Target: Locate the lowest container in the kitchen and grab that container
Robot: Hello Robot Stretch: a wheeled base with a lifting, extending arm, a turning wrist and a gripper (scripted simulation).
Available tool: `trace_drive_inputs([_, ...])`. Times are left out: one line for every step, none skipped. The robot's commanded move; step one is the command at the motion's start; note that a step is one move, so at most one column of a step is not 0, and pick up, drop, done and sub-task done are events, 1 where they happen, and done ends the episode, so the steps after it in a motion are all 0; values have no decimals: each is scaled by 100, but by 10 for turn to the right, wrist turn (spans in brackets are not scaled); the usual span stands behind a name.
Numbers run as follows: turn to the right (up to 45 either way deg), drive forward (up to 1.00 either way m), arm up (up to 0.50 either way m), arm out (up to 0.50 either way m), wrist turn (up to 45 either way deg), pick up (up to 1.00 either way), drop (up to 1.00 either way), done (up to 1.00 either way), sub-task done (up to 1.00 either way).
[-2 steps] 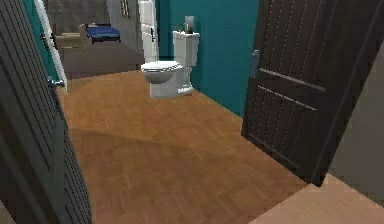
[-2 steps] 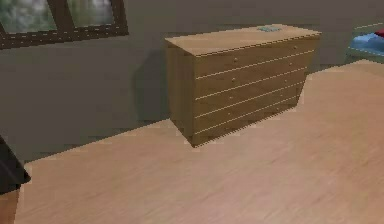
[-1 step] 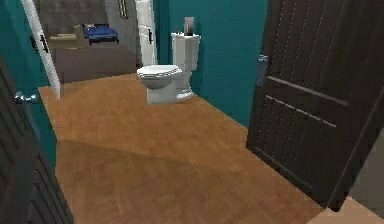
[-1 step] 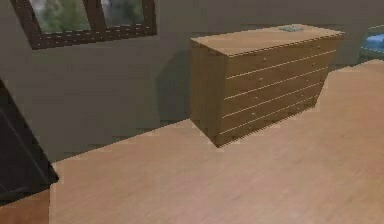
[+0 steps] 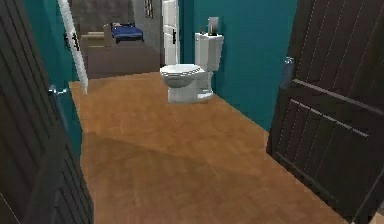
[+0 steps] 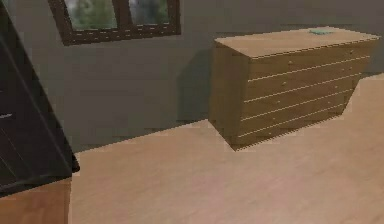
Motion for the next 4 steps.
trace_drive_inputs([0, 100, 0, 0, 0, 0, 0, 0, 0])
trace_drive_inputs([-210, 0, 0, 0, 0, 0, 0, 0, 0])
trace_drive_inputs([0, 50, 0, 0, 0, 0, 0, 0, 0])
trace_drive_inputs([-90, 0, 0, 0, 0, 0, 0, 0, 0])
